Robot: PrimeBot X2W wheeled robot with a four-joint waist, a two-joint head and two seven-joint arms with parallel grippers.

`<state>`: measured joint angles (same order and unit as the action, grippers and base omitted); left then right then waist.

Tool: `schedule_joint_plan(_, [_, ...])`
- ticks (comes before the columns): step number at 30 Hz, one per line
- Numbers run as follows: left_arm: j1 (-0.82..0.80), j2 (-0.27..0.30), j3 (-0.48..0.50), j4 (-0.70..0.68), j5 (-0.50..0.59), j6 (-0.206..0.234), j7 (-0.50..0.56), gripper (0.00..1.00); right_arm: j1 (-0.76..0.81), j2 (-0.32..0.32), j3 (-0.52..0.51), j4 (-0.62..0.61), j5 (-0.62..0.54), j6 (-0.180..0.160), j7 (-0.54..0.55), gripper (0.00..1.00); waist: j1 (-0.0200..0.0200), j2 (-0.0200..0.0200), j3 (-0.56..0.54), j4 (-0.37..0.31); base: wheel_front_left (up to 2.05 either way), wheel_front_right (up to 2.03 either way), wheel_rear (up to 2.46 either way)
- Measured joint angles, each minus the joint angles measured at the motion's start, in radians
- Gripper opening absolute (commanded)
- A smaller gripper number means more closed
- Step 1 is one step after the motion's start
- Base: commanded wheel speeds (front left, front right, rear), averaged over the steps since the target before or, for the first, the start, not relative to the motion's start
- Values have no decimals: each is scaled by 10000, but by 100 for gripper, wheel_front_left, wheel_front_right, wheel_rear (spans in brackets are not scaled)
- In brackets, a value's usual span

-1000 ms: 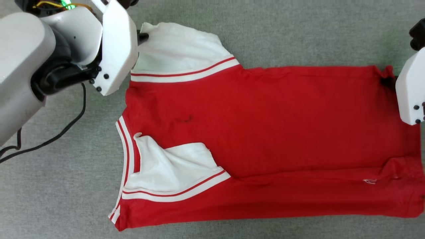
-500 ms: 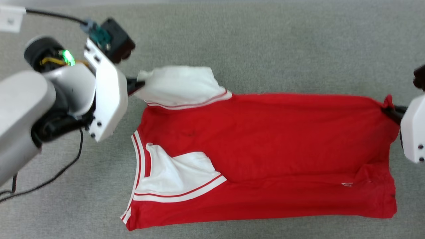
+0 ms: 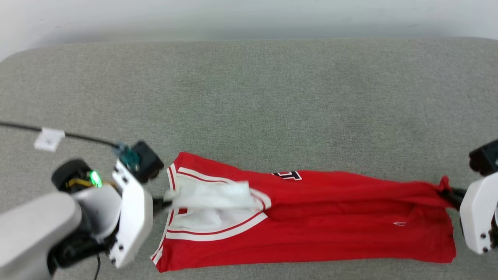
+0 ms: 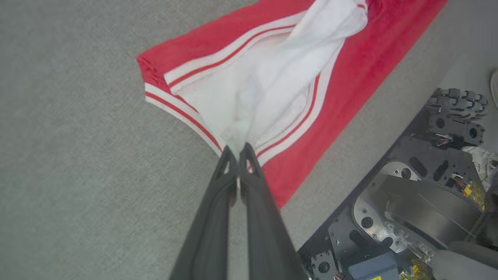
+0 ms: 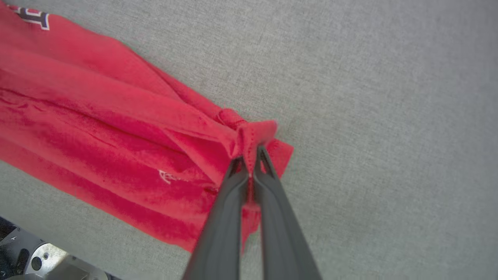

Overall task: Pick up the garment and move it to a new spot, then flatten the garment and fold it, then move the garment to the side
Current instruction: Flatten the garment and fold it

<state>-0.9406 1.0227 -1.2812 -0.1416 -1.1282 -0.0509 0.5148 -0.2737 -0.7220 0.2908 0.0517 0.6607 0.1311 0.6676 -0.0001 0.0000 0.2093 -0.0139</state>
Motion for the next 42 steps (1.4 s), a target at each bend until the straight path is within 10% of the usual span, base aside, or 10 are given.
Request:
schedule_joint_plan(12, [2381, -387, -10, 270, 334, 140, 27, 0, 1039, 284, 397, 809, -61, 0, -449, 0, 1, 0, 381, 68, 0, 0, 0])
schedule_joint_plan(13, [2432, -470, -10, 380, 382, 111, 19, 0, 1021, 357, 418, 907, -98, 0, -531, 11, 1, 0, 417, 62, 0, 0, 0])
schedule_joint_plan(14, [2453, -562, -10, 506, 431, 111, -59, 54, 977, 439, 397, 1018, -102, 2, -625, 98, 1, 0, 442, 54, 0, 0, 0])
schedule_joint_plan(15, [2454, -658, 6, 587, 431, 119, -180, 100, 939, 502, 389, 1103, -123, 4, -734, 100, 1, 0, 450, 51, 0, 0, 0])
schedule_joint_plan(24, [2455, -531, 723, 489, 865, 717, -1854, 100, 870, 397, -380, 416, -284, 0, -1783, 100, 0, 0, -16, 56, 0, 0, 0])
schedule_joint_plan(42, [3597, -2000, 3317, 1628, 2564, 4520, -7718, 100, 2515, 1870, -3672, 213, 364, -2, -1659, 100, 1, 0, 141, 242, 0, 0, 0])
